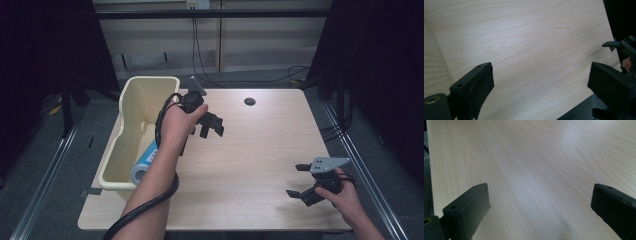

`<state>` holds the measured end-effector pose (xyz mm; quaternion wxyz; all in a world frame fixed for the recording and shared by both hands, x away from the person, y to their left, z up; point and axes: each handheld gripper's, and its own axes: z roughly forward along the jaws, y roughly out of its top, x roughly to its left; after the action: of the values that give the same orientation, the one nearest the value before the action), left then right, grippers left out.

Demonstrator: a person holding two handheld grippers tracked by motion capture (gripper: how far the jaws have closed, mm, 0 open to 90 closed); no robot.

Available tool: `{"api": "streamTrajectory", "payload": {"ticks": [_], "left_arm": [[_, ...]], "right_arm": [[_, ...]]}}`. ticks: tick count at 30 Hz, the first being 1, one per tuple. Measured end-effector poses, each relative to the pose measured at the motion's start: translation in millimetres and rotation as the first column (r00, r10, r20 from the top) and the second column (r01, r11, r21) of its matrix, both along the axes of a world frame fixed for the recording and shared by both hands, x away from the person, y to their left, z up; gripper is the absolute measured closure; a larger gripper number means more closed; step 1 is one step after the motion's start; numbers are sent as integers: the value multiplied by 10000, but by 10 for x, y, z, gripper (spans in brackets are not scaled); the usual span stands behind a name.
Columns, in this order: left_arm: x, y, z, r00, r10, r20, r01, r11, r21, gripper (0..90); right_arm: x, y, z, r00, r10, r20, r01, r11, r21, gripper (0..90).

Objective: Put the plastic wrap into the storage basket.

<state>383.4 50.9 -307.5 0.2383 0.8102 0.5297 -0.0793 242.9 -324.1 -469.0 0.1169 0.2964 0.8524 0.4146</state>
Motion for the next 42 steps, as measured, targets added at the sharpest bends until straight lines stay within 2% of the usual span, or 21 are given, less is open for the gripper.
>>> {"api": "streamTrajectory", "payload": {"ticks": [14,19,23,29,34,38,42], "left_arm": [[-60,-164,-235,9992,-410,40,411,9990,-198,60],[-82,-194,-331,9983,-572,-76,570,9981,-231,62],[-96,-223,-410,9986,-536,-16,535,9979,-367,63],[-112,-251,-539,9968,-795,-27,794,9965,-270,63],[-129,-277,-623,9973,-731,-62,728,9963,-465,61],[-141,-296,-717,9952,-981,-38,979,9944,-387,61],[-155,-314,-759,9954,-958,86,960,9947,-356,61]], "right_arm": [[5,-7,-8,10000,-97,16,97,9999,-73,18],[7,-2,-16,10000,-48,12,48,9999,-97,18],[8,-4,-17,10000,-52,57,53,9999,-91,18],[12,-11,-26,10000,-90,11,90,9999,-98,18],[15,-13,-31,9999,-112,37,112,9999,-102,18],[12,-14,-36,9998,-174,-36,174,9998,-108,18],[13,-14,-36,9998,-200,-32,199,9997,-115,18]]}}
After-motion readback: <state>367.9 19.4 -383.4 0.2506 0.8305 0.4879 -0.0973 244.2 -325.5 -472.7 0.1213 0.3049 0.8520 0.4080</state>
